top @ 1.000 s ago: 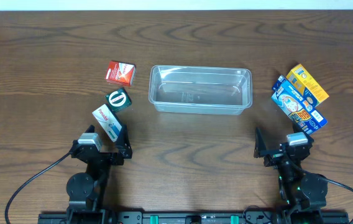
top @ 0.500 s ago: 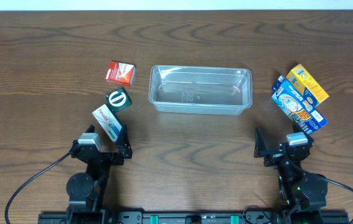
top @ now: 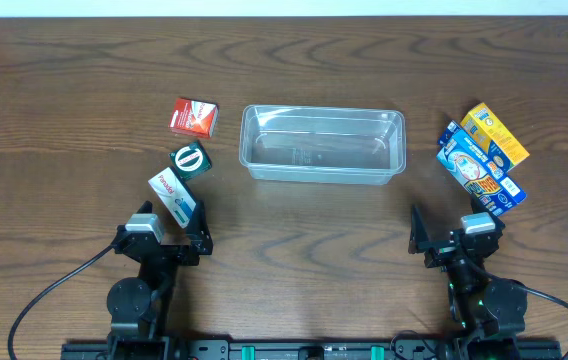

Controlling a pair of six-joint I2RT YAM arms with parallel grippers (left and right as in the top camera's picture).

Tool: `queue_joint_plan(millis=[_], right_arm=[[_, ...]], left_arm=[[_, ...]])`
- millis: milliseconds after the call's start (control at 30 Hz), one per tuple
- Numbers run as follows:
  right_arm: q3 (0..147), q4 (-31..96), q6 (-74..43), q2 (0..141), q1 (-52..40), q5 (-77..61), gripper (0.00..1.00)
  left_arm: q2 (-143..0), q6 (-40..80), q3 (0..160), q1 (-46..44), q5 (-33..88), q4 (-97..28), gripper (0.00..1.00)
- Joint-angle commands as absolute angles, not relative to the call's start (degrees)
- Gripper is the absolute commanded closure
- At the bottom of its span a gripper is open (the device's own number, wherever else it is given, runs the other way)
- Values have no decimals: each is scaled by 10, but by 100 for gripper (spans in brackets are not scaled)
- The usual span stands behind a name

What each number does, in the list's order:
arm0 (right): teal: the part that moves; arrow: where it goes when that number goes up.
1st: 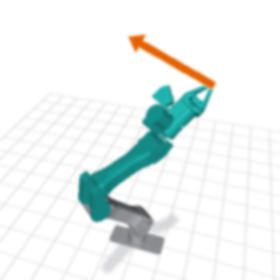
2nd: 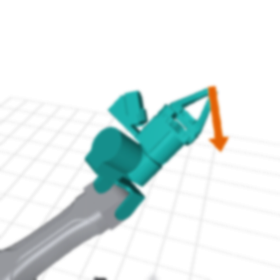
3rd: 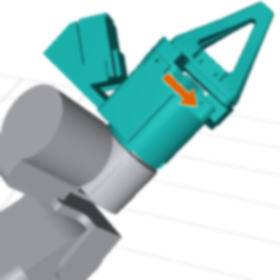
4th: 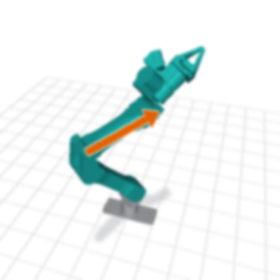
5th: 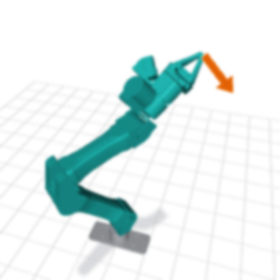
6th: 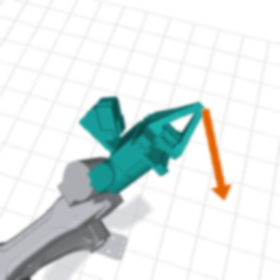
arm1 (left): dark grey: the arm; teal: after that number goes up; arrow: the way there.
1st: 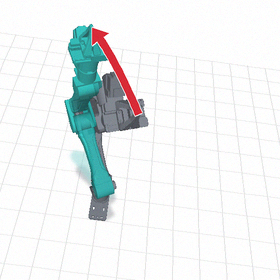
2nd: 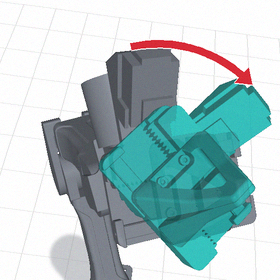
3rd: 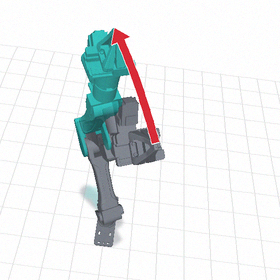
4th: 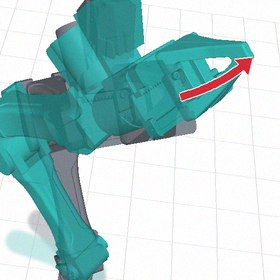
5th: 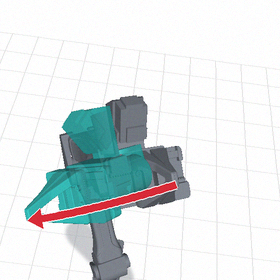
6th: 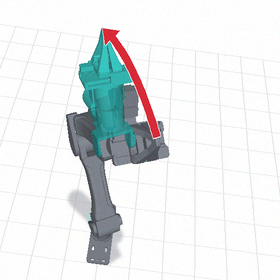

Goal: Pack container

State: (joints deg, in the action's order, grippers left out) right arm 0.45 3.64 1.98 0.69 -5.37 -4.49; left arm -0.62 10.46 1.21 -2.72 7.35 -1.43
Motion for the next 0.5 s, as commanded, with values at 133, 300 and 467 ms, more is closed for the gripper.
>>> queue_joint_plan(millis=[133,300,467], right_arm=[[3,39,24,4,-49,-45,1],[3,38,37,4,-49,-29,1],[3,39,37,4,-49,-28,1]], left_arm=[[-6,99,2,-25,86,-34,2],[-6,99,2,-25,86,-34,2],[-6,99,2,-25,86,-34,2]])
